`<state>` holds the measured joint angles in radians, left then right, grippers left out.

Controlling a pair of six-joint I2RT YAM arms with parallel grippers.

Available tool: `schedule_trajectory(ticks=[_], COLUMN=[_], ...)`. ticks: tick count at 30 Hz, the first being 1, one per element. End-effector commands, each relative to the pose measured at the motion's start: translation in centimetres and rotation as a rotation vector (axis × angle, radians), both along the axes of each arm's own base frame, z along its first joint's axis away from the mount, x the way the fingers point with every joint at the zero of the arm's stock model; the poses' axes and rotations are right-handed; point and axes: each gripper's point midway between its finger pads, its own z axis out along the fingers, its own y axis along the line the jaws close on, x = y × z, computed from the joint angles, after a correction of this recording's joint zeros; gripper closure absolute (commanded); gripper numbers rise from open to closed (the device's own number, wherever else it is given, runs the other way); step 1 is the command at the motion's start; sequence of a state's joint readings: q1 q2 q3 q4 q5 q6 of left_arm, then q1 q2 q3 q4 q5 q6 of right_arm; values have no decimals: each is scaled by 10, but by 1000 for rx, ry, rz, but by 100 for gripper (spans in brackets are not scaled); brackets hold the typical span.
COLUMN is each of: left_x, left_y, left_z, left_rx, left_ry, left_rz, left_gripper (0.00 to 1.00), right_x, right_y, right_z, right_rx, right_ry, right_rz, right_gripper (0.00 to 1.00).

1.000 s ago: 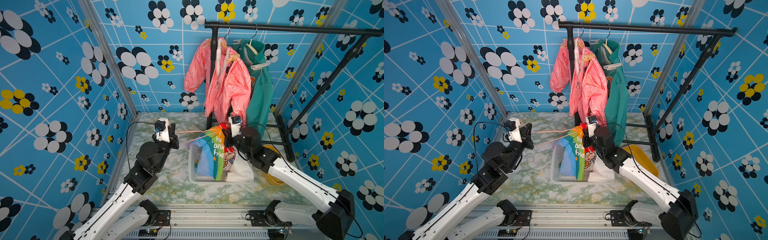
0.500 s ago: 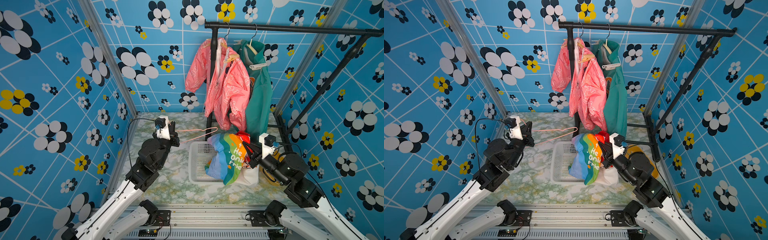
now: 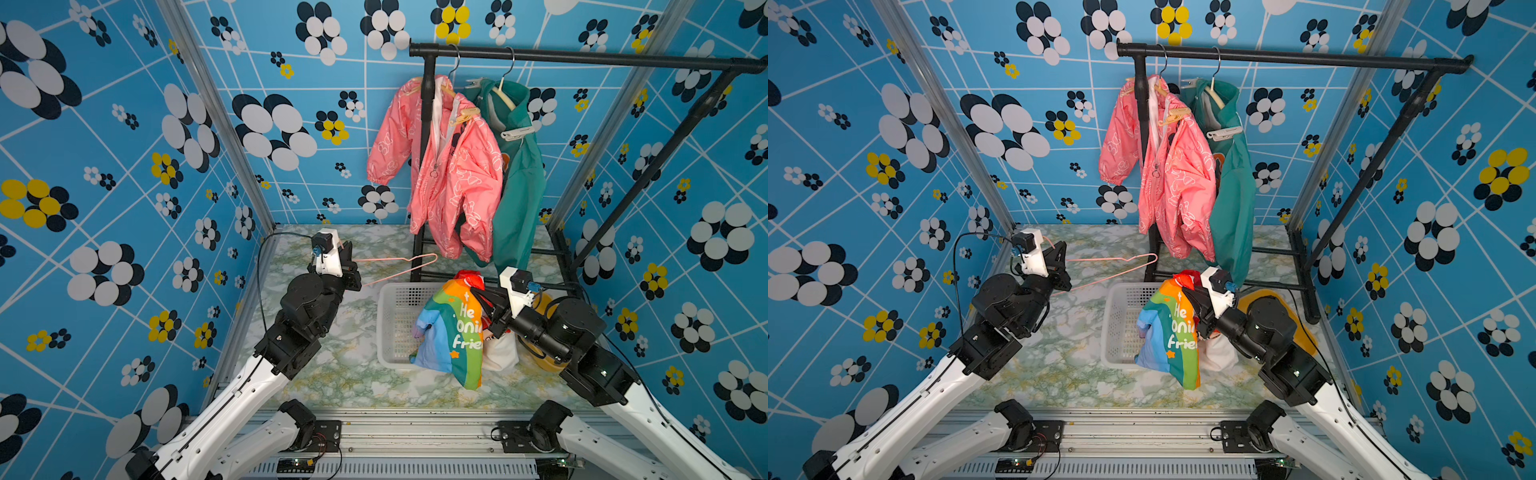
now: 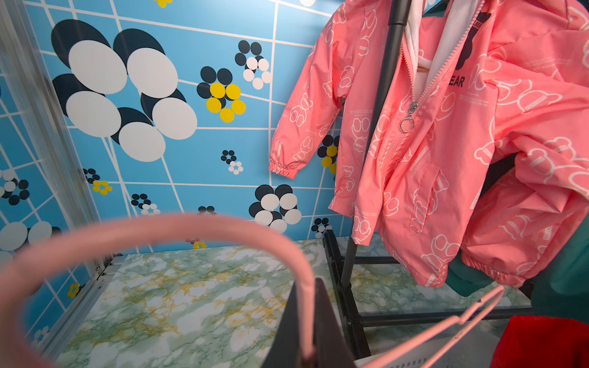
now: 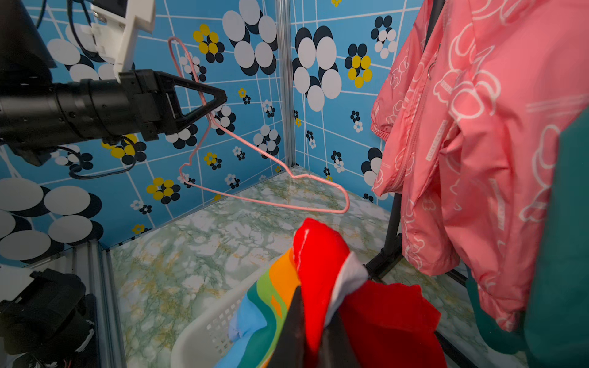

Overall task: Remove the clothespins securing jackets to the hanger
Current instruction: Adjust the jacket in the basket.

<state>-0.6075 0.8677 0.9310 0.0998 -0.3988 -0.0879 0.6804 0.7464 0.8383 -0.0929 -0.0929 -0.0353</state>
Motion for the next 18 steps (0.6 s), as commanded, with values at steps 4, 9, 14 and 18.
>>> schedule_trajectory(ticks=[4, 9, 14, 18], left_x=[-16, -37, -65, -71], left_y=[49, 88, 112, 115], left_z=[16, 19, 28, 31], left_rx=[-36, -70, -129, -136], left_ry=[-63, -107, -192, -206], left_rz=[191, 335, 374, 368], left_gripper=[100, 100, 100, 100], right_x=[50, 90, 113, 111], right_y=[34, 63, 79, 88], right_z=[11, 0, -16, -42], right_rx=[-18, -31, 98, 122], right_ry=[-19, 23, 81, 130], right_rz=[-28, -48, -80, -99], right_gripper=[100, 100, 100, 100])
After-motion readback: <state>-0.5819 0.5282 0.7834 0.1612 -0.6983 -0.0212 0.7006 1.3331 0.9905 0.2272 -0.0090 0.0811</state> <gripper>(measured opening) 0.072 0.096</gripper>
